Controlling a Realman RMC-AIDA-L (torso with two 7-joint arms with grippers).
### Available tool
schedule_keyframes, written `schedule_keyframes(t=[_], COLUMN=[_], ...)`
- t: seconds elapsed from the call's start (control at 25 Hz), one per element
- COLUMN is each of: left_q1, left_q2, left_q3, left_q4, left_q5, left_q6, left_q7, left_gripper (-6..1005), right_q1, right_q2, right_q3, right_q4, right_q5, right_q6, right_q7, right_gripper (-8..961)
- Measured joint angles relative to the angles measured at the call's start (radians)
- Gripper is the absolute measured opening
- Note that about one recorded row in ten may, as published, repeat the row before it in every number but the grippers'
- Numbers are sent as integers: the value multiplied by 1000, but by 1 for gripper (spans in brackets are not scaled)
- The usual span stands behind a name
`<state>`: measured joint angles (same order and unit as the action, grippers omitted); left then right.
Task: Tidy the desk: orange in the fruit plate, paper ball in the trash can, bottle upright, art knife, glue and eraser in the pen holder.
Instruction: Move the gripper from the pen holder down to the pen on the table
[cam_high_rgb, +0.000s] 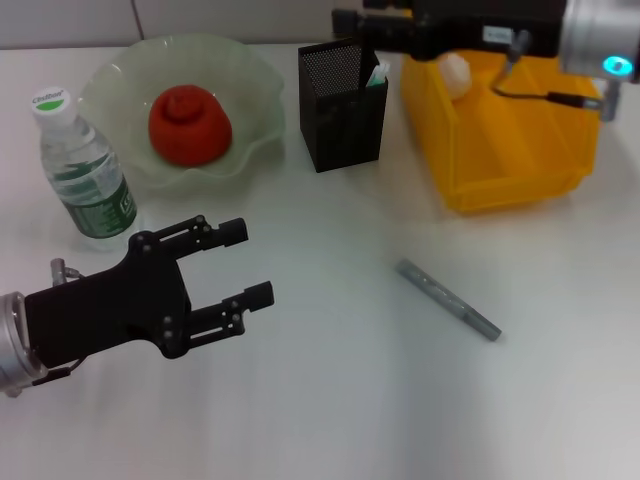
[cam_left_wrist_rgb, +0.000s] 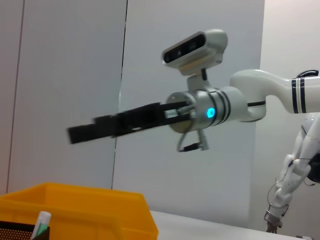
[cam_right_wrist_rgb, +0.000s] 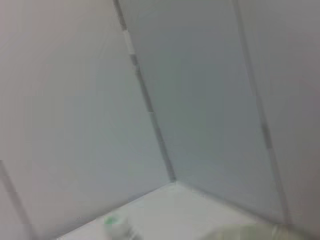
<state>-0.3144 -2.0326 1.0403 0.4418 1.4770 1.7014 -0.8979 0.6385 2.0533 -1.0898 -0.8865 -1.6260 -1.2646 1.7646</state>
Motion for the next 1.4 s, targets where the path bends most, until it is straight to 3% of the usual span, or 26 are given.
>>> schedule_keyframes(t=[0.08, 0.32, 0.44, 0.48, 0.68, 1.08, 1.4], left_q1=[0, 0, -1, -3, -4, -1, -2], left_q2=[1, 8, 8, 9, 16, 12, 7], left_q3=[3, 7, 7, 8, 12, 11, 7], left_q4=[0, 0, 0, 0, 0, -2, -2], left_q5=[0, 2, 2, 2, 3, 17, 27], left_q6=[0, 0, 0, 0, -2, -9, -9], left_q7=[0, -6, -6, -7, -6, 2, 2], left_gripper=[714, 714, 714, 714, 714, 714, 715], right_q1=[-12, -2, 17, 40, 107, 162, 154], right_q2=[-21, -32, -21, -6, 24, 26, 30], right_q3=[0, -1, -10, -14, -44, -208, -346], right_q4=[-47, -120, -157, -173, -158, -110, -105], right_q5=[-92, -350, -502, -600, -789, -882, -891], right_q6=[-99, -223, -262, -284, -308, -242, -169], right_q7=[113, 278, 360, 402, 475, 588, 595], right_gripper=[667, 666, 666, 666, 665, 662, 658])
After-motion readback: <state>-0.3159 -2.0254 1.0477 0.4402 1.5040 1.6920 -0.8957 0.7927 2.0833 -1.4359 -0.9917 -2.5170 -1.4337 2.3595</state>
